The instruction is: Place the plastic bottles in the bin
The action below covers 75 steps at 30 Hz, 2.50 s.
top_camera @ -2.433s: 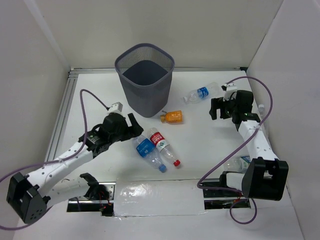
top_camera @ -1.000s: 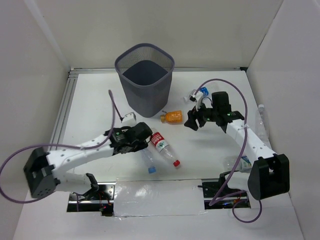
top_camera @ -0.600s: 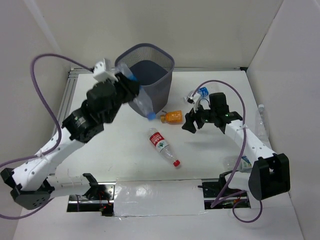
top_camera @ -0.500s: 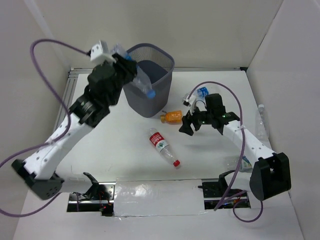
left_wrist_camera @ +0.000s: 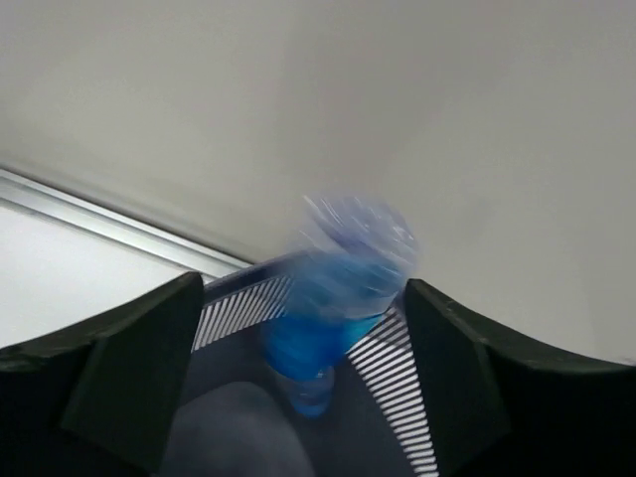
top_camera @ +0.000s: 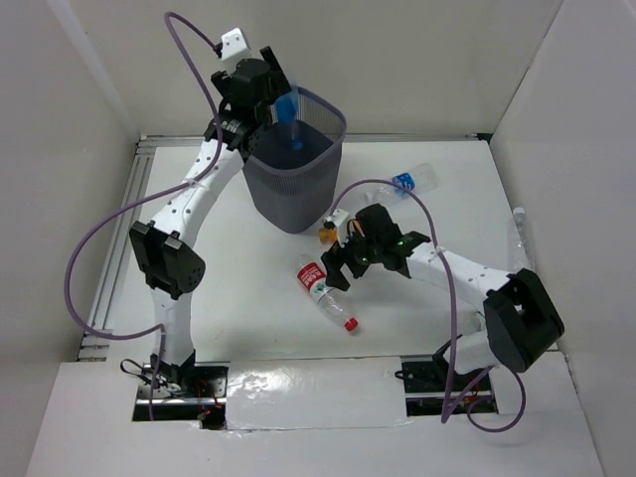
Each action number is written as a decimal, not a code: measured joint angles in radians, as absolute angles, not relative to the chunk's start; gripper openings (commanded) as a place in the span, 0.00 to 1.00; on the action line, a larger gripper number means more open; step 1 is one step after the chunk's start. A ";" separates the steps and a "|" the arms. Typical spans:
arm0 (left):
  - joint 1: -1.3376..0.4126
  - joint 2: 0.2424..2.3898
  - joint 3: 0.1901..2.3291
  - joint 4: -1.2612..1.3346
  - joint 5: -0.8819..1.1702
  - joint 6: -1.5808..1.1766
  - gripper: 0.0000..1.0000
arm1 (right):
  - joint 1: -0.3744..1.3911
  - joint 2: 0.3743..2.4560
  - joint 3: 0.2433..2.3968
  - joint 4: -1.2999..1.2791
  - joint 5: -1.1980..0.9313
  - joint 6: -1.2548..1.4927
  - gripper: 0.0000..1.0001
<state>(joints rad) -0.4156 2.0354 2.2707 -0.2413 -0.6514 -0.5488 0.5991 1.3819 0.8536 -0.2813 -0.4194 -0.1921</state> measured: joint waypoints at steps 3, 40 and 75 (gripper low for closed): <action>-0.430 1.976 2.168 -0.221 -0.648 -0.494 0.98 | 0.639 1.419 0.831 -0.244 -0.379 -0.155 1.00; -0.939 0.811 0.735 -0.207 -0.460 -0.456 0.81 | 0.494 1.220 1.372 -0.215 -0.476 -0.308 0.17; -0.904 1.840 1.003 0.496 -0.180 0.361 0.95 | -0.291 1.461 1.525 -0.325 -0.873 -0.187 1.00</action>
